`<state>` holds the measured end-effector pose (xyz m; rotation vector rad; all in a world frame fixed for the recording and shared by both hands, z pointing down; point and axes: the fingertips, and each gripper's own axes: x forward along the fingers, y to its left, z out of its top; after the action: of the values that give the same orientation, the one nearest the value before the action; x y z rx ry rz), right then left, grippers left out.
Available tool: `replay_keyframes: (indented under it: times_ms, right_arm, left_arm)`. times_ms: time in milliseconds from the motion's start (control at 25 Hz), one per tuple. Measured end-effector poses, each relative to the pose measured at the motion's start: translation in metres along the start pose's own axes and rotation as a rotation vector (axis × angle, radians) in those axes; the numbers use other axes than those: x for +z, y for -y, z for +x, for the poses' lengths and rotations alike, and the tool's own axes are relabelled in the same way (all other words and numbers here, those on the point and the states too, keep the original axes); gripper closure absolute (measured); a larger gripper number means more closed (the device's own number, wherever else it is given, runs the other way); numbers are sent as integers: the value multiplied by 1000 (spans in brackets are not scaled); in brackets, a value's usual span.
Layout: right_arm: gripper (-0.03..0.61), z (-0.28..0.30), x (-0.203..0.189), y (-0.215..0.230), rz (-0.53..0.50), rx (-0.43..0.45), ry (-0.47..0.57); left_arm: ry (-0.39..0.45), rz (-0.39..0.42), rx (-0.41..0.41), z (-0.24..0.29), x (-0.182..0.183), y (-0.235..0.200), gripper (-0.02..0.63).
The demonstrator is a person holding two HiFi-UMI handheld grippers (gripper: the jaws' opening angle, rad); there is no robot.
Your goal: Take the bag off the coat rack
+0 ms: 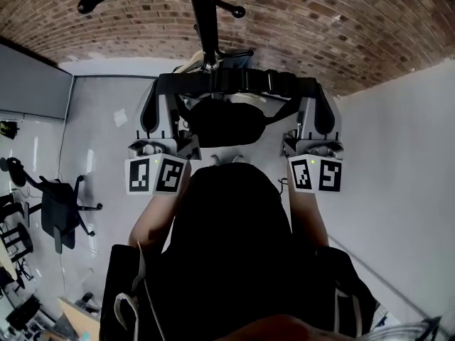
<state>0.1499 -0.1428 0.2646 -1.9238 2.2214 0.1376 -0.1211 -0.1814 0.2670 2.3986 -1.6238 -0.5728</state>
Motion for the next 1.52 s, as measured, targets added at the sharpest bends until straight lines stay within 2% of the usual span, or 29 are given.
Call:
replay_keyframes:
  times_ms: [200, 800, 1120, 1520]
  right_arm:
    - [556, -10, -5, 5, -34, -23, -27]
    - [555, -27, -10, 8, -50, -74, -61]
    - [556, -27, -8, 11, -125, -89, -62]
    - [555, -15, 0, 9, -98, -88, -32]
  left_arm:
    - [-24, -6, -26, -1, -9, 4, 589]
    - [-35, 28, -67, -6, -21, 8, 589]
    - [-23, 53, -89, -1, -18, 11, 589]
    - [-33, 45, -94, 5, -8, 9, 589]
